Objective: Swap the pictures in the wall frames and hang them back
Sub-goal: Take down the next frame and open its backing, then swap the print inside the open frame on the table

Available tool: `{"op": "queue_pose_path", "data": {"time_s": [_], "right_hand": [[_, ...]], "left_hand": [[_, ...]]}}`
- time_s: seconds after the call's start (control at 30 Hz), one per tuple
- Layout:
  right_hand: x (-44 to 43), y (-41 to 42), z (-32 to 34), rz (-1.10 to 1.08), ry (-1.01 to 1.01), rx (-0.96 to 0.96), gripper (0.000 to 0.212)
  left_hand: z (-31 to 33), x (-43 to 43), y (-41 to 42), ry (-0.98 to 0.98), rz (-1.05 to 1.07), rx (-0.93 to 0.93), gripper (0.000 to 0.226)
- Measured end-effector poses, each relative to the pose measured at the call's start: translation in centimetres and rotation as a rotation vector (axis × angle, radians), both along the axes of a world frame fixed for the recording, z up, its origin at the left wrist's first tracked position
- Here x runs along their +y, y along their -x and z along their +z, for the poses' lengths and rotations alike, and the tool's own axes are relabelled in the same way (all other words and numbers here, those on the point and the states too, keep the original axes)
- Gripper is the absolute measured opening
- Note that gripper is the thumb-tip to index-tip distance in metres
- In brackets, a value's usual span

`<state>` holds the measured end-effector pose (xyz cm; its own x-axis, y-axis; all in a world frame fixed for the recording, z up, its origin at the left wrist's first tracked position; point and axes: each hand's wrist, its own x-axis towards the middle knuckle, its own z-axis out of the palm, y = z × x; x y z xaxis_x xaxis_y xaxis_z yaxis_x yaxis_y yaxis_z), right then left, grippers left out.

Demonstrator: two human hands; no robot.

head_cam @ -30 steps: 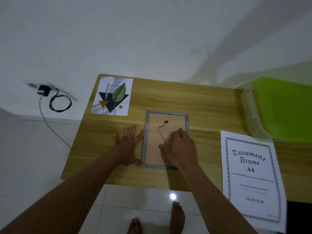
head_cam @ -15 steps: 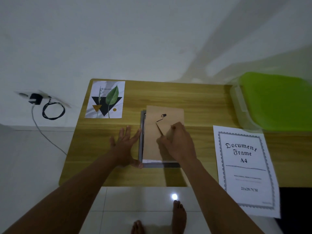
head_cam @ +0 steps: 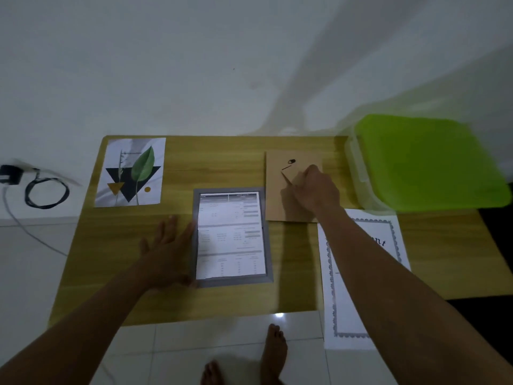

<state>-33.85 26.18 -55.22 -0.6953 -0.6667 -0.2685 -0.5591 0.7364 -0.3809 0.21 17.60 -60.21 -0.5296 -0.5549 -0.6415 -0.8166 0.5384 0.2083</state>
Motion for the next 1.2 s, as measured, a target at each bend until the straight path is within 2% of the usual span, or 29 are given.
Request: {"op": "queue_pose_path", "data": {"time_s": [0.1, 0.2, 0.27, 0.43, 0.53, 0.7, 0.8, 0.9, 1.07, 1.2], "right_hand": [[-0.5, 2.4, -1.4, 0.016, -0.025, 0.006, 0.043], [-0.9, 3.3, -2.8, 0.110, -0.011, 0.026, 0.024], [-0.9, 3.6, -3.7, 0.167, -0.010, 0.056, 0.022], [-1.1, 3.5, -4.5, 0.263, -0.059, 0.155, 0.034], [-0.7, 2.1, -4.0, 0.282, -0.077, 0.237, 0.053], [1.5, -5.0, -1.9, 0.264, 0.088, 0.044, 0.054], [3.4, -9.6, -1.8, 0.250, 0.056, -0.038, 0.055], [4.7, -12.8, -3.2, 0.288, 0.016, -0.010, 0.056], [5.7, -14.8, -5.1, 0.358, -0.079, 0.006, 0.091], [5.4, -14.9, -5.3, 0.409, -0.100, -0.003, 0.093]], "left_hand": [[0.1, 0.0, 0.2, -0.003, -0.001, -0.014, 0.141], [0.4, 0.2, 0.4, -0.001, 0.008, -0.034, 0.142], [0.4, 0.1, 0.5, 0.012, 0.011, -0.035, 0.143], [0.0, 0.2, 0.6, 0.012, 0.016, -0.036, 0.142], [0.0, 0.1, 0.5, 0.013, 0.025, -0.037, 0.142], [1.2, 0.6, 1.0, -0.003, 0.025, -0.044, 0.137], [1.5, 0.6, 1.5, -0.008, 0.044, -0.007, 0.139], [1.3, 0.3, 1.4, 0.006, 0.075, 0.032, 0.130], [1.1, 0.9, 0.7, 0.056, 0.055, 0.057, 0.124], [0.9, 1.2, 0.7, 0.079, 0.049, 0.071, 0.122]]}}
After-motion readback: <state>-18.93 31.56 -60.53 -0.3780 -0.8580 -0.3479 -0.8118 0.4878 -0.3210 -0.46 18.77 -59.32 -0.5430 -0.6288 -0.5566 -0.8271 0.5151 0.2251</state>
